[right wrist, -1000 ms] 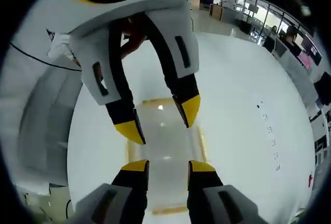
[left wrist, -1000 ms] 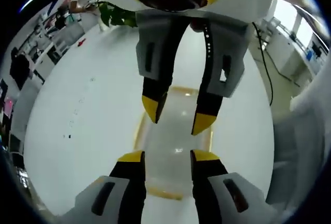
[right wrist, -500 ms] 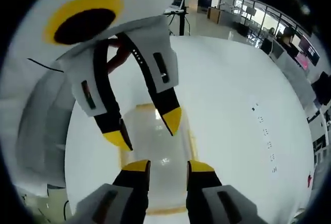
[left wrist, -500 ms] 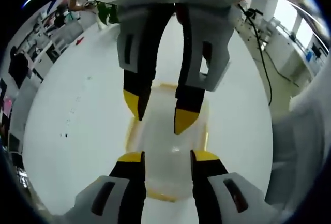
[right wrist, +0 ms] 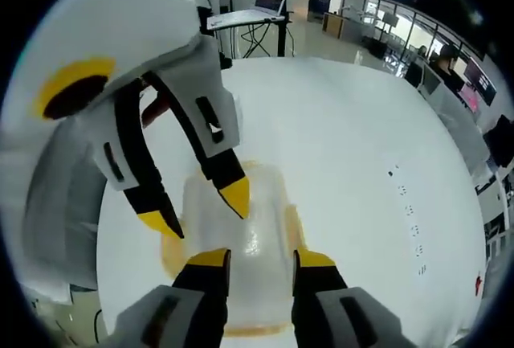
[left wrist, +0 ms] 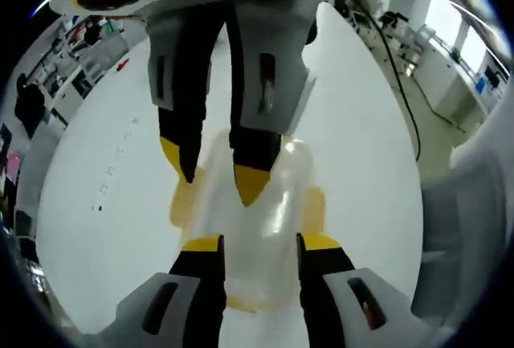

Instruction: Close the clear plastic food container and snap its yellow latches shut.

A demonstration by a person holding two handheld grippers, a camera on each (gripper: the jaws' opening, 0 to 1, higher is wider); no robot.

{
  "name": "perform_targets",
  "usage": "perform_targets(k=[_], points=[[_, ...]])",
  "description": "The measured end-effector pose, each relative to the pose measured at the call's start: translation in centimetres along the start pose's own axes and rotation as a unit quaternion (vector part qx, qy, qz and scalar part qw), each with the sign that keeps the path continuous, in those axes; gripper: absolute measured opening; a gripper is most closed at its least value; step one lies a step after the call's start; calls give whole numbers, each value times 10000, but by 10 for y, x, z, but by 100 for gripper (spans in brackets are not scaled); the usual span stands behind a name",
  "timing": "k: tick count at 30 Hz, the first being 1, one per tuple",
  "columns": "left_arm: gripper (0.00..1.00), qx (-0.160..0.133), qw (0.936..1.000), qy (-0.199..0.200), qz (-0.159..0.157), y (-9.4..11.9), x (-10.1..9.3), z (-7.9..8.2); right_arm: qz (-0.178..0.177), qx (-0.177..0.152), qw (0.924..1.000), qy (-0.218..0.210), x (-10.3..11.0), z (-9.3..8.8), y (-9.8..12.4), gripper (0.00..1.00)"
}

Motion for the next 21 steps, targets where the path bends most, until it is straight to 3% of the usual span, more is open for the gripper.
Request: perform_targets(k=[21], points=[[44, 53, 9983, -505, 301, -7, -14, -4, 185, 186, 9997, -24, -6, 2, -12, 39]])
Point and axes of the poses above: the point that each gripper's makers call its tool centre point, and the gripper's own axes: y roughly backward along the fingers, x roughly to its left, z roughly out of its top, the point moved 2 cm from there along y, roughly backward along the fingers, and after that the axes turned 3 degrees about z, right-handed, at the moved point
